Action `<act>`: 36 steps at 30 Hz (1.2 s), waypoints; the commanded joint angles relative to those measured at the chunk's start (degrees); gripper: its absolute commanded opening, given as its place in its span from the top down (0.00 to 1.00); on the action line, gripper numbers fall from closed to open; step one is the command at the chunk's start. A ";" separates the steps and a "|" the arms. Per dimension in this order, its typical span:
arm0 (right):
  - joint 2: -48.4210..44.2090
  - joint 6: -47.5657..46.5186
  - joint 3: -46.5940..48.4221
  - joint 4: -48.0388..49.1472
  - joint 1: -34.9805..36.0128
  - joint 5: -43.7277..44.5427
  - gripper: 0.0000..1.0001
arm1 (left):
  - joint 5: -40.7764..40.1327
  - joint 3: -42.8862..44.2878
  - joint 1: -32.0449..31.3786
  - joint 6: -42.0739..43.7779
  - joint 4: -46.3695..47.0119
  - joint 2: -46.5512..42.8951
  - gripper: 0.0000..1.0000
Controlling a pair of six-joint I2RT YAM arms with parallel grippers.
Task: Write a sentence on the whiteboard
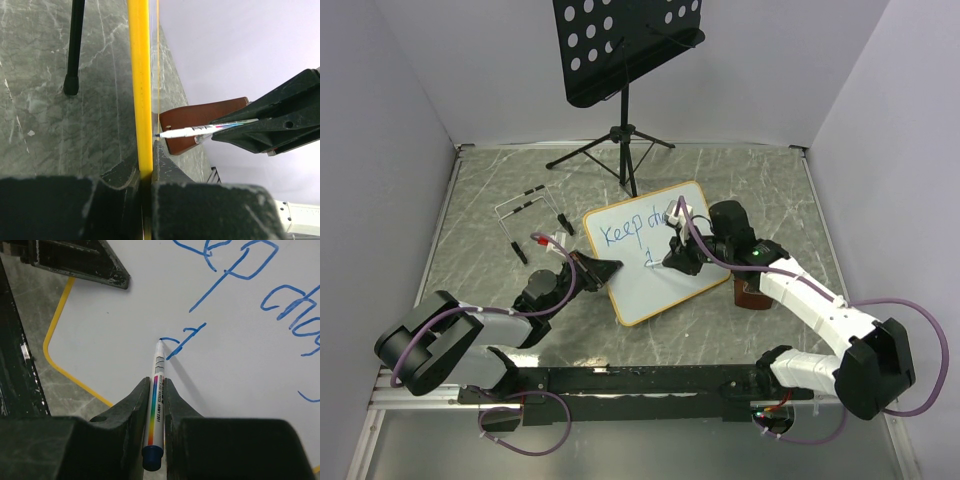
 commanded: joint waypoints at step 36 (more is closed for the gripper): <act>0.61 -2.04 3.59 -0.91 -0.69 5.81 1.00 | 1.08 0.02 -0.37 3.08 6.54 -1.23 0.99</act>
